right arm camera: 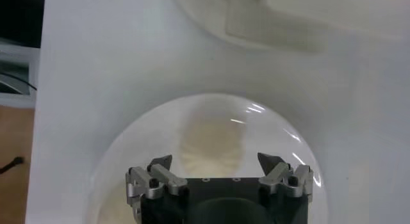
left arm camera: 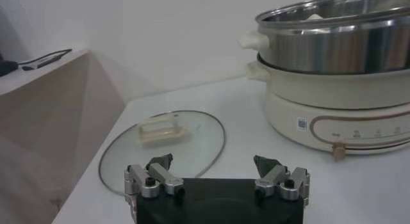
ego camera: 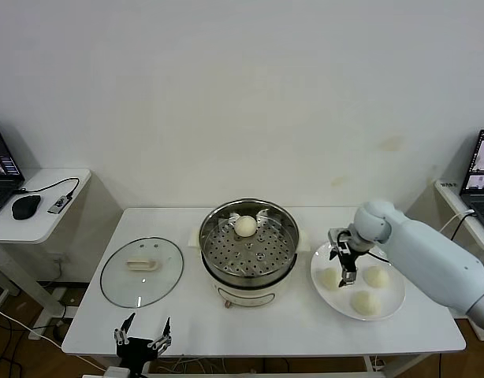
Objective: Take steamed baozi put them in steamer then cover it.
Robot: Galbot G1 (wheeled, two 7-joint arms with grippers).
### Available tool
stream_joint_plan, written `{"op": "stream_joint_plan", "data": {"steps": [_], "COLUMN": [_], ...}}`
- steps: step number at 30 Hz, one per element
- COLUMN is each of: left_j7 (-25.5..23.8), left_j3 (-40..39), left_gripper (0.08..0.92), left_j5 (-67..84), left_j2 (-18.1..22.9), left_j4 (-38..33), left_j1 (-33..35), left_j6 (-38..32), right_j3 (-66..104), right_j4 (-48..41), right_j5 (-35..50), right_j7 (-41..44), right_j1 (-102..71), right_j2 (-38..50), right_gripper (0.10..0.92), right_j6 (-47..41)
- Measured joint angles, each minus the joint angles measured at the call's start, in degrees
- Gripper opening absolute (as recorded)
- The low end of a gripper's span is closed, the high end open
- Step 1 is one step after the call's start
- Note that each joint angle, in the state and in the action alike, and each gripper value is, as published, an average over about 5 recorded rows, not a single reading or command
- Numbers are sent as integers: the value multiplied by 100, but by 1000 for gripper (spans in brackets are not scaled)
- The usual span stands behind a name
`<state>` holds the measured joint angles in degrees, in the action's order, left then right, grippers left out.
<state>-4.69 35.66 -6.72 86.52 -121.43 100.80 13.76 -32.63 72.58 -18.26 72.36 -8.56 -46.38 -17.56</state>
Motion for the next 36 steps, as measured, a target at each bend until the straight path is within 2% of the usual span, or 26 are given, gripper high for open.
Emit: {"op": "stream_joint_plan", "data": {"steps": [21,30,36], "left_j7": [-6,-6,-6], "left_j3": [-7,-8,-10], "left_gripper": [823,823,823], "left_j5": [-10,-10,-11], "left_j2": [-2,1,2], "left_j4": [70,79,83], "left_j1": [-15,-14,-16], "left_j6": [4,3,2], "right_j3": [96,114,146], "right_j4": [-292,-337,-335], "right_j5": [-134,-115,-82], "right_j7": [-417,-431,-421], "right_j1": [-252,-285,-290], "right_j2": [-213,-224,-187], "right_gripper": [810,643,591], "right_j6": [46,45,34]}}
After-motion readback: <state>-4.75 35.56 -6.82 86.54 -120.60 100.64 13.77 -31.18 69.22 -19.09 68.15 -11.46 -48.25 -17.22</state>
